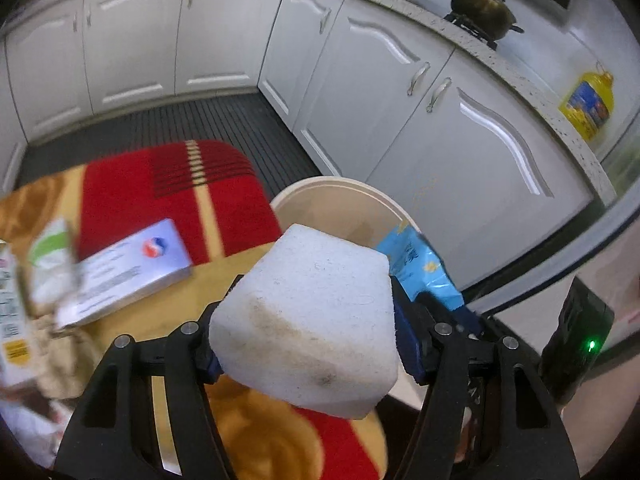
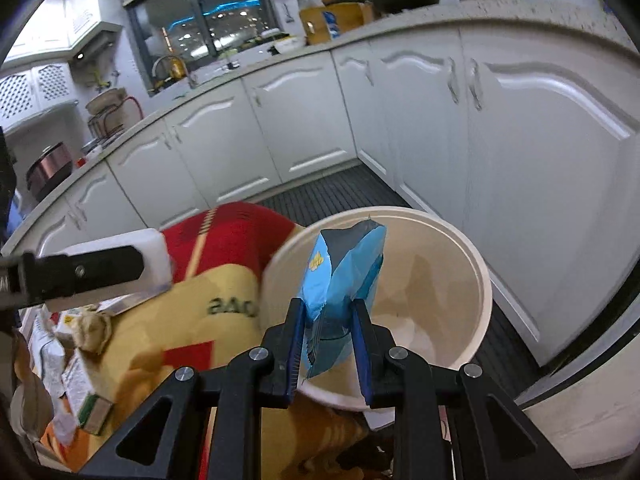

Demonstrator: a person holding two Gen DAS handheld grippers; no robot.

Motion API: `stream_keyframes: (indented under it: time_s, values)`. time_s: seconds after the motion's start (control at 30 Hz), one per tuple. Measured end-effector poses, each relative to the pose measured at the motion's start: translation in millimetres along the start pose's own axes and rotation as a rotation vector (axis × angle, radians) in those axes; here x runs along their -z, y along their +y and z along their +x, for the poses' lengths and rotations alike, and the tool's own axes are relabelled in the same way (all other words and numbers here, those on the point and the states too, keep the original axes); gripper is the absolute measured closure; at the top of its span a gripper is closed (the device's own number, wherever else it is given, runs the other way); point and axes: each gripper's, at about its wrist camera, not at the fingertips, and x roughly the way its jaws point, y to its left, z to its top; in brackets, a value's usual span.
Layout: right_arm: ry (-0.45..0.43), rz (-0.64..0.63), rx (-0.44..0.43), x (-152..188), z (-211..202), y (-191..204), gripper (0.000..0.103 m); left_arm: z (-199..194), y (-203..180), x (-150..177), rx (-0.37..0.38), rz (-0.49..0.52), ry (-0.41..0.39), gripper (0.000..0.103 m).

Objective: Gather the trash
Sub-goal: 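Carry the foam block and blue bag to the beige bin and release both, then move both tools back over the table toward the remaining trash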

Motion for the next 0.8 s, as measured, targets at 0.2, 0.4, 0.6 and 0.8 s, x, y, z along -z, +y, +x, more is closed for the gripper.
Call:
stream_keyframes:
  time_s: [0.2, 0.4, 0.6, 0.8]
  values:
    - [0.05, 0.039, 0.024, 4, 22, -16, 0.077, 33, -3, -6, 0.059, -0.036, 0.028, 0.036]
    - [0.068, 0.074, 0.03, 15, 25, -26, 0.054, 45, 0, -8, 0.1, -0.061, 0.045, 0.032]
    - [0.08, 0.098, 0.016, 21, 21, -30, 0.053, 38, 6, -8, 0.107, -0.089, 0.025, 0.021]
    - [0.071, 0.082, 0.006, 26, 12, -22, 0.043, 26, 6, -6, 0.089, -0.072, 0.013, 0.021]
